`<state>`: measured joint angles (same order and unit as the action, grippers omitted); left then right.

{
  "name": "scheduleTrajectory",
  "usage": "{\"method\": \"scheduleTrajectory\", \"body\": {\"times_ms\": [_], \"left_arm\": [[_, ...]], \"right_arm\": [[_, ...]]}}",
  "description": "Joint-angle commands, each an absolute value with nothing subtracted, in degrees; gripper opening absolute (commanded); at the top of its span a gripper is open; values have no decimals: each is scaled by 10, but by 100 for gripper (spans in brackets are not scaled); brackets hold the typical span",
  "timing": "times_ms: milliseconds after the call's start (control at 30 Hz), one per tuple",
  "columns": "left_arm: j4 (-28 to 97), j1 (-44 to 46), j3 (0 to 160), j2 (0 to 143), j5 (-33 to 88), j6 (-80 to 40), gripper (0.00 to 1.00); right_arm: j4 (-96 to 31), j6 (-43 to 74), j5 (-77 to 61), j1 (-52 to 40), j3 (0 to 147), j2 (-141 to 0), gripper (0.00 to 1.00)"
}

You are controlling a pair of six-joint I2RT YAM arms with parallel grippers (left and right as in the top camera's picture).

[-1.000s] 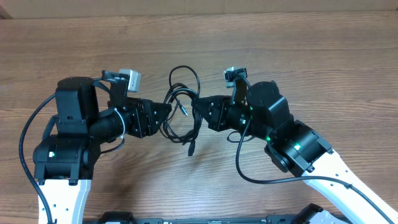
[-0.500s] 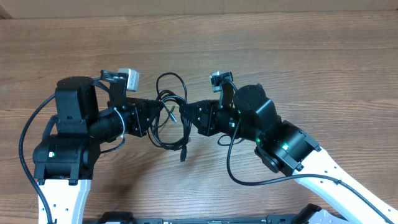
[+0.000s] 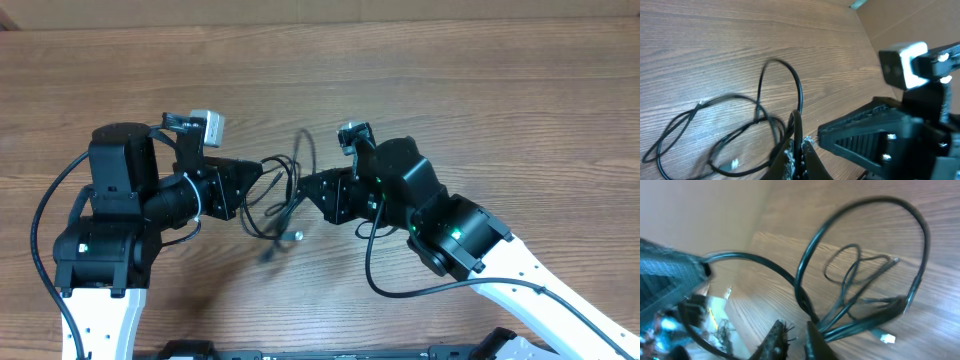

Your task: Untangle cables

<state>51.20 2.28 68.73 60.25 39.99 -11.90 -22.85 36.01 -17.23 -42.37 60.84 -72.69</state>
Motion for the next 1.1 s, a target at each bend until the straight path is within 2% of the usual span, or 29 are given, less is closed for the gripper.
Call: {"method": "scheduleTrajectory", "body": {"times_ms": [0,167,400,567,667,1067], "left_arm": [[506,27,699,602,403,-124,4],[506,27,699,602,404,-124,4],[505,27,719,602,405,-124,4],[506,27,750,602,405,-122,4],[506,27,764,602,405,-122,4],[507,27,778,597,406,-122,4]], "right_arm": [[-238,340,-150,-423,627,-731,8],[-262,322,-127,-423,627,-731,33],[-319,309,-127,-423,627,-735,41],[-354,280,-134,-424,627,-745,62],[-361,288,-142,-424,627,-748,65],[-352,667,-127,-425,627,-756,65]]}}
